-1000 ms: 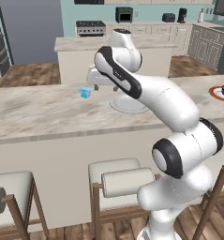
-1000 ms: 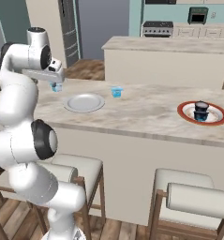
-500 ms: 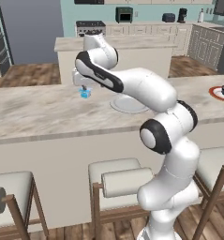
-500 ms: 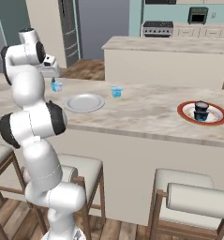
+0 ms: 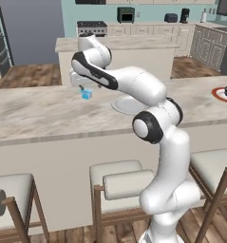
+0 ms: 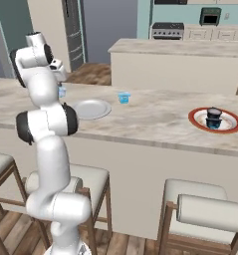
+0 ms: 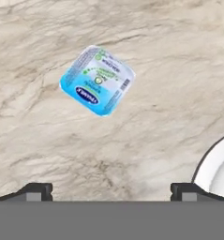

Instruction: Place two yogurt containers on each plate.

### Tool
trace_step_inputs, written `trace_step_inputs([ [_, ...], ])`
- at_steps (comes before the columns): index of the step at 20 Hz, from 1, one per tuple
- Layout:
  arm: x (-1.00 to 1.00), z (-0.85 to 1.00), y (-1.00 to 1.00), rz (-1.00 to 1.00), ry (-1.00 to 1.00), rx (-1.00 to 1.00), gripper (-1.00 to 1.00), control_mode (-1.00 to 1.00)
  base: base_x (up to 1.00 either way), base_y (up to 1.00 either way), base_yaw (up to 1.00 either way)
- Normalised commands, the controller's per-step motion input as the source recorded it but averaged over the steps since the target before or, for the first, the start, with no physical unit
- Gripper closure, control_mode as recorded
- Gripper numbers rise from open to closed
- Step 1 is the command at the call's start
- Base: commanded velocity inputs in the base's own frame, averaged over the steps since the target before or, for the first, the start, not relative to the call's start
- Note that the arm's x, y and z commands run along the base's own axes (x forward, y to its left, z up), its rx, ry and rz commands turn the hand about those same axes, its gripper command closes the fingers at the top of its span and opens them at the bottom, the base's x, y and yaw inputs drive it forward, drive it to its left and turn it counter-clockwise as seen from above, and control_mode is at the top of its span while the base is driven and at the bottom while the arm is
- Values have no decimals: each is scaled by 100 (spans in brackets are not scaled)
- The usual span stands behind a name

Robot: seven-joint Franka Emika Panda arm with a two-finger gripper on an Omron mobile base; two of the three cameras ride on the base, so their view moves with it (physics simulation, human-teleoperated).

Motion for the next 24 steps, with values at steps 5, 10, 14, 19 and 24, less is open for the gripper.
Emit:
trace_step_inputs([
  [5, 31, -16, 0, -32, 6, 0, -100, -100, 0, 0, 0],
  [10, 38, -21, 12, -37, 3, 0, -100, -100, 0, 0, 0],
  [14, 31, -10, 15, -30, 4, 5, -100, -100, 0, 0, 0],
  [19, 28, -7, 8, -16, 0, 7, -100, -100, 0, 0, 0],
  [24, 26, -4, 0, -3, 0, 7, -100, -100, 0, 0, 0],
])
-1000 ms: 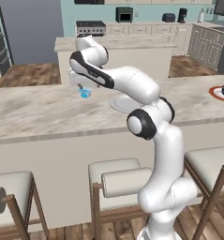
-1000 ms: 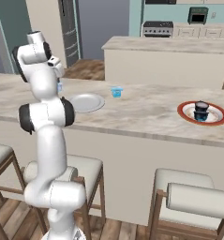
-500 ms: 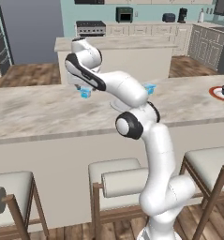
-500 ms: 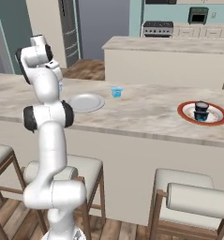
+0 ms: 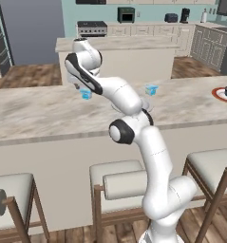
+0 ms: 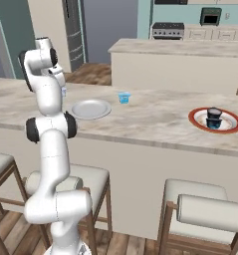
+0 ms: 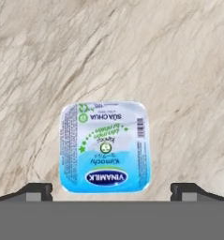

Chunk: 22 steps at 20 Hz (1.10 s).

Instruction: Place two yogurt containers on each plate.

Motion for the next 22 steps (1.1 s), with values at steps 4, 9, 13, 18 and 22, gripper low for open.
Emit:
trace_step_inputs([
  [4, 9, -14, 0, 0, 0, 5, -100, -100, 0, 0, 0],
  [9, 1, -16, -7, 0, 0, 3, -100, -100, 0, 0, 0],
  [13, 1, -11, -21, 0, 0, 0, -100, -100, 0, 0, 0],
  [18, 13, -8, -16, 0, 0, 0, -100, -100, 0, 0, 0],
  [22, 11, -9, -2, 0, 0, 0, -100, -100, 0, 0, 0],
])
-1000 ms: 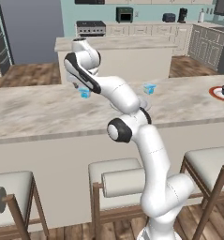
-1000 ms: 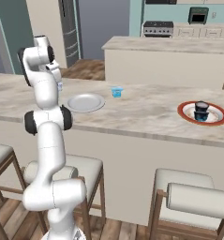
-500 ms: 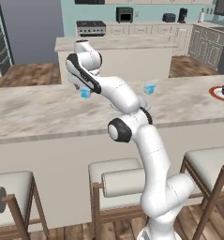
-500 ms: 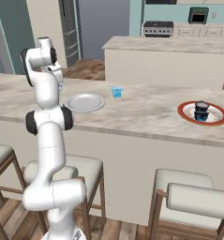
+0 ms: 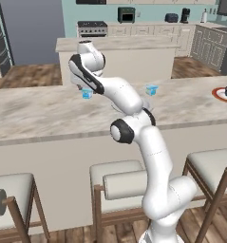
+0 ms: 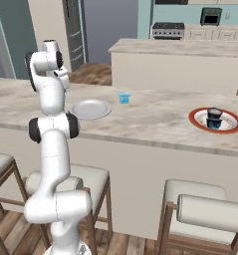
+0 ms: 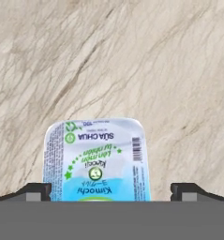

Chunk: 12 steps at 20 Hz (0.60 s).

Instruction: Place two yogurt containers on each plate.

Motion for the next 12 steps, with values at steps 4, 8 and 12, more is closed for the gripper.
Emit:
trace_step_inputs([
  [4, 8, -12, 0, 0, 0, 2, -100, -100, 0, 0, 0],
  [8, 0, -19, 0, 0, 0, 3, -100, -100, 0, 0, 0],
  [12, -3, -23, 1, 0, 0, 2, -100, -100, 0, 0, 0],
])
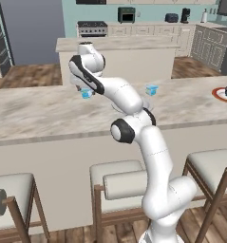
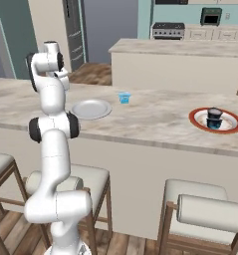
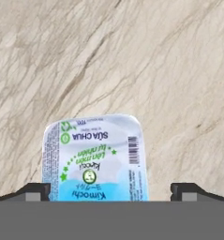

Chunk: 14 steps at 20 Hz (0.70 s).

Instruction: Place two yogurt containers on each plate.

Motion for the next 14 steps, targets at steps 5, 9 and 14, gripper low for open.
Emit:
trace_step_inputs([
  [5, 0, -22, 0, 0, 0, 2, -100, -100, 0, 0, 0],
  [9, 0, -19, 0, 0, 0, 1, 100, -100, 0, 0, 0],
  [14, -4, -19, -5, 0, -1, 1, 100, -100, 0, 0, 0],
])
